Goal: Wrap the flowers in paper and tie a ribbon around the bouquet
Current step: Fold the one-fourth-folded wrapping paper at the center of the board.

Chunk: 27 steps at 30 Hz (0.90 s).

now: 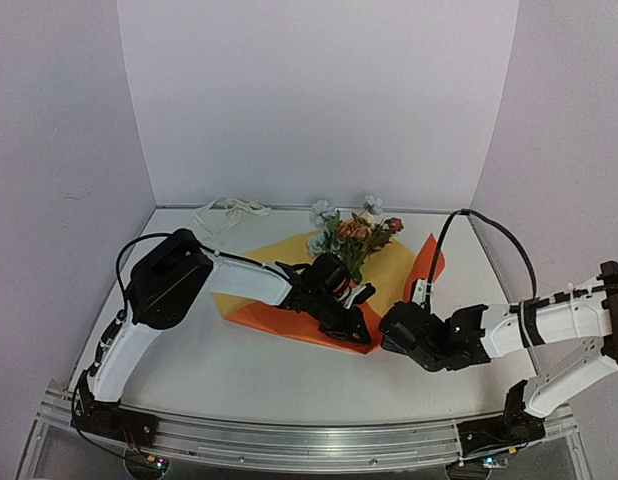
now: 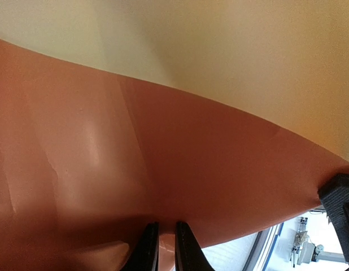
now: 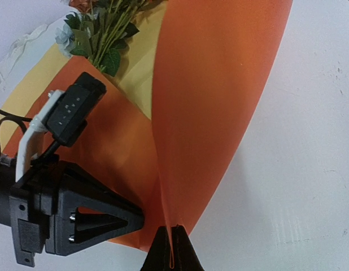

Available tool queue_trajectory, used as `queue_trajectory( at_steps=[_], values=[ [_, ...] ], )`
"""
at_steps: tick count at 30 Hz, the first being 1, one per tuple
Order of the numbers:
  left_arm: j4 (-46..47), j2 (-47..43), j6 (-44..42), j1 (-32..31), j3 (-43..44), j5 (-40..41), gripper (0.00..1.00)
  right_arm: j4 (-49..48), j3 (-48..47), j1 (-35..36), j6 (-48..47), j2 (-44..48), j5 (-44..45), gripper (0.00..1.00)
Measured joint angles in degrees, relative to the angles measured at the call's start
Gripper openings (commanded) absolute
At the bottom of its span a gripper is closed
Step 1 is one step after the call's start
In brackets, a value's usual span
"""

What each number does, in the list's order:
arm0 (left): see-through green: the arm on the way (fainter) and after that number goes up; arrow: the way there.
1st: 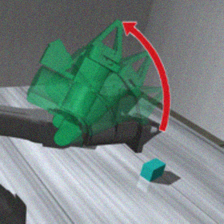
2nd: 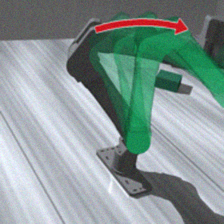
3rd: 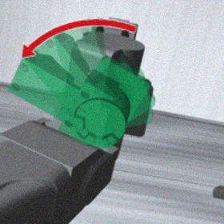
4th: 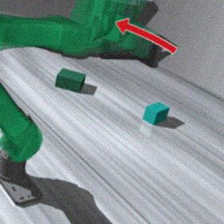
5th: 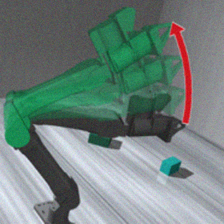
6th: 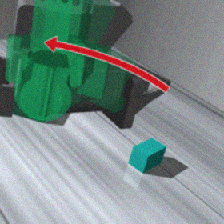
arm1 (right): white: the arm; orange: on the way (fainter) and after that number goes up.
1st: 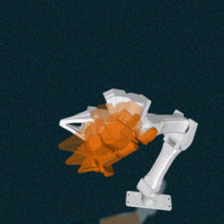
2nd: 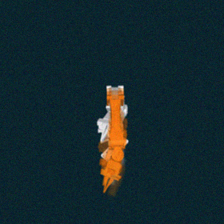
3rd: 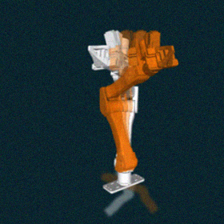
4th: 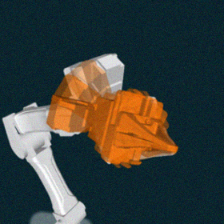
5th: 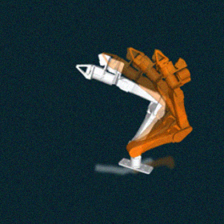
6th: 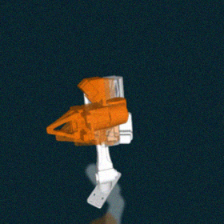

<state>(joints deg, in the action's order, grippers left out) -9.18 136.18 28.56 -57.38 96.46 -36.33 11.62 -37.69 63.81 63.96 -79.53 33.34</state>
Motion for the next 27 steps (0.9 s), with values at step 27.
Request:
queue_trajectory(
  at_steps=[27],
  values=[
    [4.1, -22.4, 2.7, 13.8, -29.1, 10.9, 0.10, 5.7, -12.4, 0.1, -11.3, -8.1, -2.0, 0.00]
  ],
)
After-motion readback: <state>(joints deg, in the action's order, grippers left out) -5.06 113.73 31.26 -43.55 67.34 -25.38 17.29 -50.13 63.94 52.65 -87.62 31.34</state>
